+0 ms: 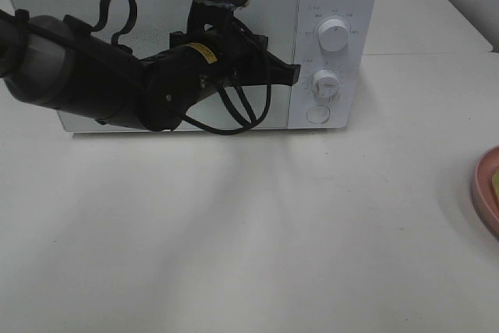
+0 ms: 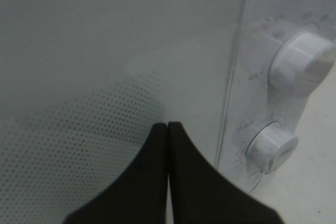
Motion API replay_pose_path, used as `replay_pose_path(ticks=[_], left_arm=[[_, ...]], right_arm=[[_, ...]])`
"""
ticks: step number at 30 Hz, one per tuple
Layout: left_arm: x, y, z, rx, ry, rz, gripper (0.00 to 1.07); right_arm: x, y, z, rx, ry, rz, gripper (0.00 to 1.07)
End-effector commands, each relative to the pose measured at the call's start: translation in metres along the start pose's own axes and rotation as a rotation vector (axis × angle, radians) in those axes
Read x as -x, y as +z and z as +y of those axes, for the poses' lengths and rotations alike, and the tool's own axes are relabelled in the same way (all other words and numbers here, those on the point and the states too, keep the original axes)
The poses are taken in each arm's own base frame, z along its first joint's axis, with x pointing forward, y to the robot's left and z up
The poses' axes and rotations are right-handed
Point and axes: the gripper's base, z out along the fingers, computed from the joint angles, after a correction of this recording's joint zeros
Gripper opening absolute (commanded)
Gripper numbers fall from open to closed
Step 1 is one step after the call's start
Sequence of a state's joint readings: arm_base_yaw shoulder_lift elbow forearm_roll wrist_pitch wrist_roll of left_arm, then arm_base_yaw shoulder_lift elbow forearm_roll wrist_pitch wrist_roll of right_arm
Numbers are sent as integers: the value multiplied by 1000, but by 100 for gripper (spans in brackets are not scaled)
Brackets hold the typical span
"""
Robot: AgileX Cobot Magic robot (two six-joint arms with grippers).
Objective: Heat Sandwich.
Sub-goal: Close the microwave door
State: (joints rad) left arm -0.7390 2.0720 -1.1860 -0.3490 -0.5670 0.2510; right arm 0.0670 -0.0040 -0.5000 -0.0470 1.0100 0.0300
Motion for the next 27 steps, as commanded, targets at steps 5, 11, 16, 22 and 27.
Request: replay_pose_path(ticks=[5,11,16,22,27], left_arm=[[12,12,12,77,-46,-64,0],[9,11,8,45,-38,-3,0],[7,-1,8,38,-33,24,0],[8,-24,8,32,-27,42,0],[6,-53,11,21,-23,86,0]], right_arm=[[-1,-3,0,-2,0,-34,76],[-1,-3,0,-2,0,-34,76],[-1,-3,0,-2,0,-34,76],[-1,-3,0,-2,0,-34,76],[-1,-3,0,-2,0,-34,76]])
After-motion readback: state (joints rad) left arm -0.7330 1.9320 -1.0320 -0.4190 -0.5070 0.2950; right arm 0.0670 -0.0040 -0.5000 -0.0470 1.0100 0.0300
